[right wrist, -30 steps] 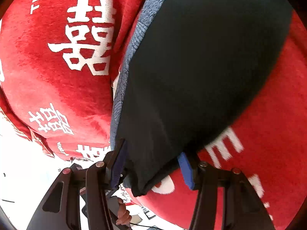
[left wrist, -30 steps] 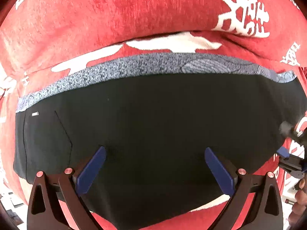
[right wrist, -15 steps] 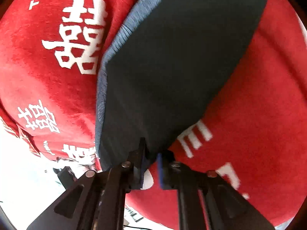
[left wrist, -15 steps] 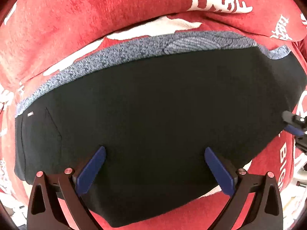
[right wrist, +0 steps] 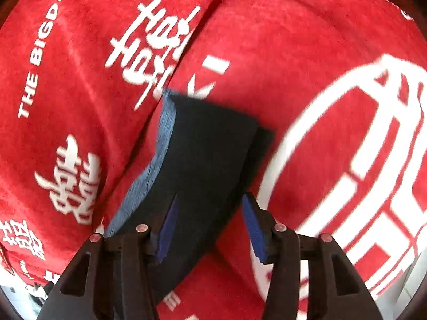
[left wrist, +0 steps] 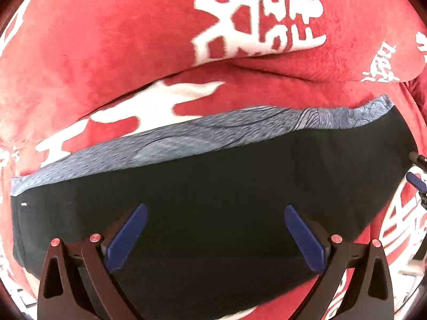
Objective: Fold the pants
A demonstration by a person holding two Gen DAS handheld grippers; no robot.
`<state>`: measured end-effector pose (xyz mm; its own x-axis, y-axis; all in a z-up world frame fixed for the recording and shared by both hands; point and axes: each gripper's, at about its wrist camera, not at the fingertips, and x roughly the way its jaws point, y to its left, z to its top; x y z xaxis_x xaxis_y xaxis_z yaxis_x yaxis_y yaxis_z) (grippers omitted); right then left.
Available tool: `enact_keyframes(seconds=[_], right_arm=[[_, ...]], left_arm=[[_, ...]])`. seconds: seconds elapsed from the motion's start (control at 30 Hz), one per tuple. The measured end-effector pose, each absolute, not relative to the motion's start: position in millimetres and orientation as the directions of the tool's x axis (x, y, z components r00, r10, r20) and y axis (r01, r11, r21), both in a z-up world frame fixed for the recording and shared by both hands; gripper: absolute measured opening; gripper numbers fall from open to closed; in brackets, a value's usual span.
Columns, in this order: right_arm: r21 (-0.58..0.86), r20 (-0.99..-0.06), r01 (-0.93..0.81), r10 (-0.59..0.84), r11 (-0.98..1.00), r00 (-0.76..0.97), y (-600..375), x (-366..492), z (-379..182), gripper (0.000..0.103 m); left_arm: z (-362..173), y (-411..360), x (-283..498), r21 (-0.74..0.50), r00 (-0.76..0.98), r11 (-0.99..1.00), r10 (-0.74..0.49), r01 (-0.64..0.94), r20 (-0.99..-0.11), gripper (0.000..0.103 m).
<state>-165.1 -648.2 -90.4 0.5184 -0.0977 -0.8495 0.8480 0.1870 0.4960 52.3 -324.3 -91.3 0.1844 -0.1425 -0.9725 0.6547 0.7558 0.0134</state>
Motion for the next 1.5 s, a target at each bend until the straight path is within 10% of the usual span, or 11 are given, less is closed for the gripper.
enact_keyframes(seconds=[0.03, 0.07, 0.3, 0.67, 0.87, 1.5], right_arm=[[0.503, -0.849, 0.846, -0.084, 0.176, 0.522, -655.8, -163.0, -96.3, 0.044], [0.511, -0.849, 0.845, -0.058, 0.161, 0.525, -662.7, -161.8, -102.9, 0.010], [0.548, -0.829, 0.825, -0.042, 0.140, 0.558, -668.7, -189.7, -116.0, 0.007], [0.543, -0.836, 0.809, 0.057, 0.224, 0.545, -633.0, -195.3, -104.1, 0.013], [0.520, -0.850, 0.791, 0.112, 0.322, 0.514, -601.7, -187.5, -104.0, 0.045], [0.618, -0.786, 0.746, 0.168, 0.249, 0.595, -611.6, -191.5, -118.2, 0.049]], left_arm=[[-100.7, -331.8, 51.1, 0.028, 0.180, 0.750, -0.122, 0.660, -0.976, 0.103], [-109.7, -337.9, 45.2, 0.059, 0.182, 0.746, -0.085, 0.663, -0.980, 0.103], [-105.9, -337.0, 42.8, 0.079, 0.204, 0.744, -0.079, 0.664, -0.976, 0.103], [-109.0, -365.7, 101.9, 0.083, 0.253, 0.807, -0.084, 0.584, -0.964, 0.103], [-89.5, -355.6, 81.6, 0.063, 0.205, 0.771, -0.088, 0.633, -0.975, 0.103], [-104.1, -395.4, -10.1, 0.041, 0.147, 0.704, -0.090, 0.709, -0.985, 0.103]])
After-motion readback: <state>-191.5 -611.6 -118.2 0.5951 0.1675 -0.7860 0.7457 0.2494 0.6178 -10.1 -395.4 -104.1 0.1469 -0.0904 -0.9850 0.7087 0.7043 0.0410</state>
